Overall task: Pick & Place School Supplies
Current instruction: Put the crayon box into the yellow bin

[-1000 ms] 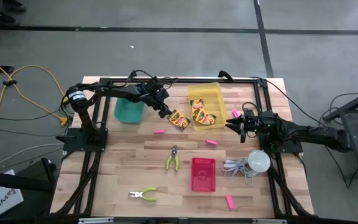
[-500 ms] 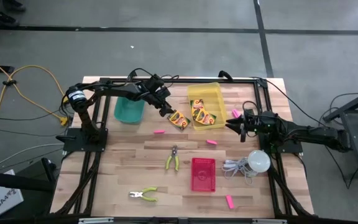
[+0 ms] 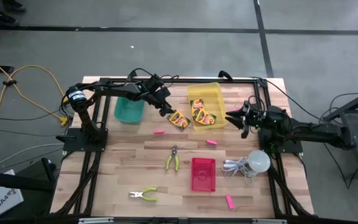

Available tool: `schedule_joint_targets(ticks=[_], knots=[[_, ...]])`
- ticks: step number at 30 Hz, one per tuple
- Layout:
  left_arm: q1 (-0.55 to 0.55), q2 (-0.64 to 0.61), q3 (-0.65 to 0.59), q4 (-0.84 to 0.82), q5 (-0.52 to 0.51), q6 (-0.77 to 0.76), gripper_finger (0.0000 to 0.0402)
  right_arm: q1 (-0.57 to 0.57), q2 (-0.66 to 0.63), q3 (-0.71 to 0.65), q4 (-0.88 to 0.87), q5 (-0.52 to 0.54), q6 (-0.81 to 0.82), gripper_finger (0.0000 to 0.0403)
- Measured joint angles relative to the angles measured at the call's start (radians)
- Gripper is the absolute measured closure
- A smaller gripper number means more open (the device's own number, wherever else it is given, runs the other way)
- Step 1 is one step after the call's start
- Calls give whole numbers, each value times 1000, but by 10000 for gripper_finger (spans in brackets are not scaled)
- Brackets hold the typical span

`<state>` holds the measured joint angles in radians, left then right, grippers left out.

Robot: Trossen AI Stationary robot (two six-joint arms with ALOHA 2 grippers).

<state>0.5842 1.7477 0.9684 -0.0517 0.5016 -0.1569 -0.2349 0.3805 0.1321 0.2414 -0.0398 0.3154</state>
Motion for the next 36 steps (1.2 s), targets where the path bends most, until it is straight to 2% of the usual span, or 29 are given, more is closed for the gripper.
schedule_joint_targets(ticks=[7,12,20,25,31,36], knots=[[0,0,0,0,-1,0,169,0,341,247,-7,-73,-115,279],[0,0,0,0,-1,0,169,-1,605,418,-89,-71,-235,279],[0,0,0,-7,-1,0,169,17,961,634,-127,-63,-325,280],[0,0,0,-7,-1,0,169,54,1117,773,-164,-64,-387,280],[0,0,0,-10,-1,0,169,73,1275,990,-425,-63,-425,280],[0,0,0,-10,-1,1,169,71,1363,1107,-548,-55,-441,280]])
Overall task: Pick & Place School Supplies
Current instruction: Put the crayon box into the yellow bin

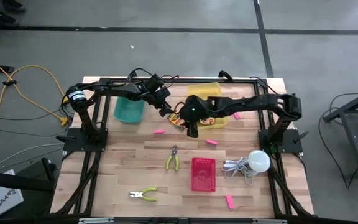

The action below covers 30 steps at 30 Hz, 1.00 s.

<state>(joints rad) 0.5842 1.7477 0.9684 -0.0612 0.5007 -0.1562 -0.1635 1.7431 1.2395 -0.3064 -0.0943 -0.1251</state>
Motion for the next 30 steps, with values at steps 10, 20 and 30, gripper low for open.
schedule_joint_targets(ticks=[10,20,30], knots=[[0,0,0,-14,0,2,169,-9,115,93,-106,91,-6,280],[0,0,0,-22,0,12,169,-8,180,94,-76,92,21,284],[0,0,-1,-29,0,29,169,-8,180,94,-90,92,54,356]])
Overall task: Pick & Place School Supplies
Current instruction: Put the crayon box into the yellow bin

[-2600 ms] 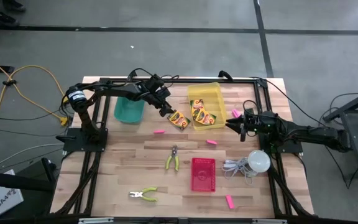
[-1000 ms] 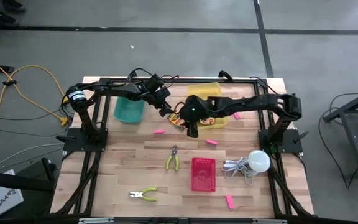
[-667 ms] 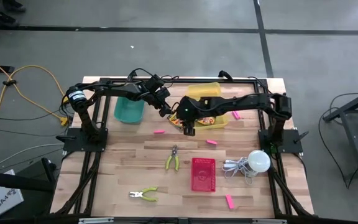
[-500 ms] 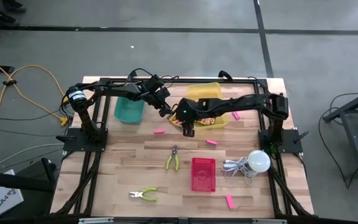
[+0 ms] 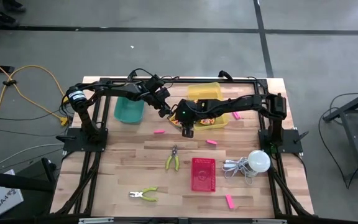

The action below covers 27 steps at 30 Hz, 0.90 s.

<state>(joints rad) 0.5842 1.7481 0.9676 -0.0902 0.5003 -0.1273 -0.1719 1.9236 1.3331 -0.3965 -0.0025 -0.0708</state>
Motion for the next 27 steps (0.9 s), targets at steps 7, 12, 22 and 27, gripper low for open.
schedule_joint_targets(ticks=[7,12,22,27], knots=[[0,0,0,0,0,-1,169,0,0,0,0,-39,41,399],[0,0,0,-4,0,0,169,0,36,0,-10,-85,71,401],[0,0,0,-8,0,0,169,17,74,-1,-28,-15,101,401],[0,0,0,-9,-7,21,169,23,74,-1,-44,6,123,401]])
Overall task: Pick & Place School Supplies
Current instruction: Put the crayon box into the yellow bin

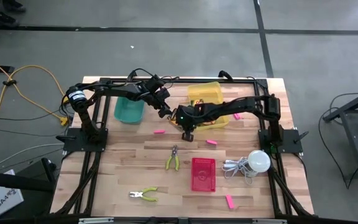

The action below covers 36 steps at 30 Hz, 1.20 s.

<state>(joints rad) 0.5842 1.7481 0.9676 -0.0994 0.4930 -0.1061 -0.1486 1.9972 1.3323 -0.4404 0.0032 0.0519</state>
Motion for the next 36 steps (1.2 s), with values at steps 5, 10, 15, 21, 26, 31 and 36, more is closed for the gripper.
schedule_joint_targets(ticks=[5,10,15,21,26,31,36], knots=[[11,0,0,-14,-26,4,169,5,0,0,2,1,1,401],[34,0,0,-40,-31,-3,169,2,0,0,2,2,3,401],[51,0,0,-51,-31,-4,169,3,0,0,-11,-2,29,401],[55,0,0,-51,-30,-5,169,12,0,0,-36,-2,56,401],[55,0,0,-51,-30,-2,169,11,11,2,-36,-4,57,401],[55,0,0,-51,-30,1,169,7,17,4,-26,-4,55,401],[55,0,0,-51,-30,1,169,2,17,3,-24,-6,57,401]])
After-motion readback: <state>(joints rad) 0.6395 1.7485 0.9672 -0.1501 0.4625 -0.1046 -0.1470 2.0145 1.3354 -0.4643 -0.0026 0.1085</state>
